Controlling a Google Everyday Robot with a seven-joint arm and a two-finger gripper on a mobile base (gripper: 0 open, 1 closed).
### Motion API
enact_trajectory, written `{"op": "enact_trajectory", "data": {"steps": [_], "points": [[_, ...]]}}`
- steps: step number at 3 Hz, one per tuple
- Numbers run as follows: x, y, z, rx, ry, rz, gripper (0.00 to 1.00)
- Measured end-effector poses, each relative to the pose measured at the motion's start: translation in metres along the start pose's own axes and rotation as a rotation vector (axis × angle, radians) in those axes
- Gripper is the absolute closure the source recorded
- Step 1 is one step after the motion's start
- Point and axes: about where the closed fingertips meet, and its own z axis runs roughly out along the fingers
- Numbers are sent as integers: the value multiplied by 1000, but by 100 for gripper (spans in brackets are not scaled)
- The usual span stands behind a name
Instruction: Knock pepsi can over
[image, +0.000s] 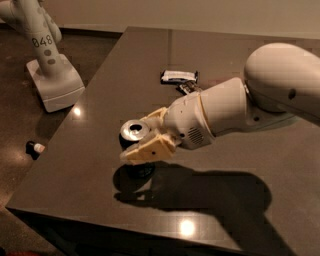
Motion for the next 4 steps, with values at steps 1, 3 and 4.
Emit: {"op": "enact_trajectory", "data": {"steps": [1,3,4], "points": [[-6,-14,-23,20,22,15,87],[8,-54,-68,80,258,0,100],[27,-73,-89,111,432,-40,100]]}}
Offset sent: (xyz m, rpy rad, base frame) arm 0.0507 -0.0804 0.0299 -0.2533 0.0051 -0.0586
